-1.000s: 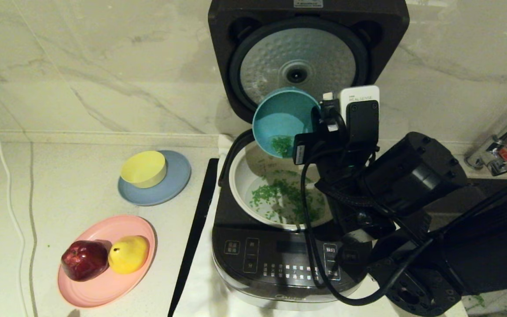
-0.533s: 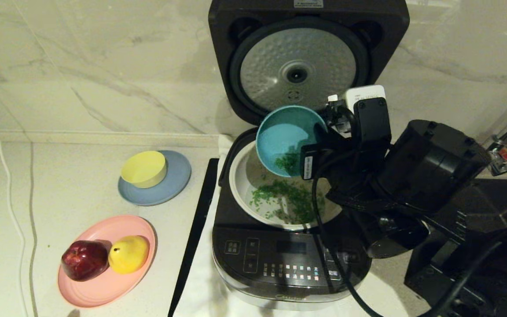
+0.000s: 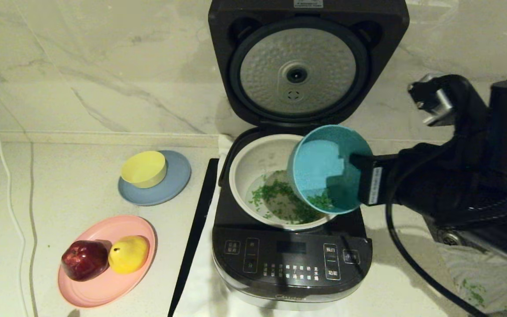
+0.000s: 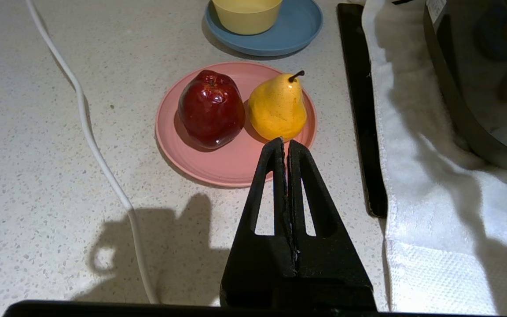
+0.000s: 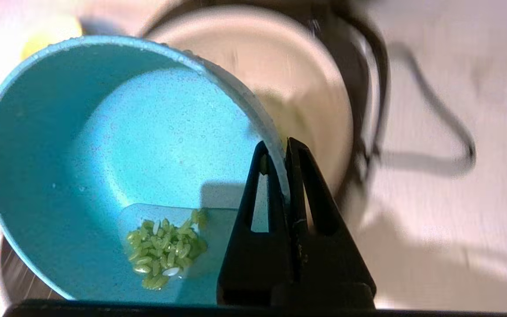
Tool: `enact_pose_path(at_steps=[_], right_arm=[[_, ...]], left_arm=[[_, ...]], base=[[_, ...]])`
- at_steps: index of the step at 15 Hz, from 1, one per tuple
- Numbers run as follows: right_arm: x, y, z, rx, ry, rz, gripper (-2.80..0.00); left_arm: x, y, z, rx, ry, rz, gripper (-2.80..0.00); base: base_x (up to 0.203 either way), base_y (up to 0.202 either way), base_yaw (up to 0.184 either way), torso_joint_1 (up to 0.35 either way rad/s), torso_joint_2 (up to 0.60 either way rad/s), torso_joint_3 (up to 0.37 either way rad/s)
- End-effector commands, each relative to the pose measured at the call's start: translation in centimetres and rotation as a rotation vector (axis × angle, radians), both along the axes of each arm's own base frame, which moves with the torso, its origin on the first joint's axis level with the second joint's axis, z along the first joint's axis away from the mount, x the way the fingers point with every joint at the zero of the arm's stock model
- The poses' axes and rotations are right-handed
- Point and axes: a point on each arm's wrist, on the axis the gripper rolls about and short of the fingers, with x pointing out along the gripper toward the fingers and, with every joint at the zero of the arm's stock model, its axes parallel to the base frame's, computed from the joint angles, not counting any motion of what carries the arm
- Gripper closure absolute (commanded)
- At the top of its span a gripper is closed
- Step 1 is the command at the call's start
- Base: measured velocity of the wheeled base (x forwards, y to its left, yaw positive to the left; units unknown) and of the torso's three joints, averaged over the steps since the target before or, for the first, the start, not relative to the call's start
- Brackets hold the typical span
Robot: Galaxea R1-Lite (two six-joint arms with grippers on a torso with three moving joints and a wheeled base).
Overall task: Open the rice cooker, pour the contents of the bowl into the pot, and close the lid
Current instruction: Fill a bowl with water from the tap
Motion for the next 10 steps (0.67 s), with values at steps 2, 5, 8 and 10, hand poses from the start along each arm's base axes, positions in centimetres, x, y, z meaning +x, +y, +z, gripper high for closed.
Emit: enact_pose_path(at_steps=[2,5,8,10], right_arm=[[-4.3,-6.1,1.9,0.011,0.120,0.019,0.00],[-5.7,-10.4,1.6,0.047,0.236,-0.048,0.00],[-5.8,-13.9,0.4,0.074,0.336,-0.200,0.00],[-5.6,-16.0,-0.7,0.094,0.409,-0.325,0.00]], left_arm=[[0.0,0.0,-0.1,-0.001,0.002,0.000,0.00],[0.0,0.0,-0.1,0.000,0.002,0.000,0.00],[0.0,0.0,-0.1,0.001,0.002,0.000,0.00],[0.0,0.0,-0.1,-0.001,0.003,0.000,0.00]], base=[[0.000,0.000,0.000,0.000,0.00,0.000],[0.000,0.000,0.000,0.000,0.00,0.000],[0.000,0.000,0.000,0.000,0.00,0.000],[0.000,0.000,0.000,0.000,0.00,0.000]])
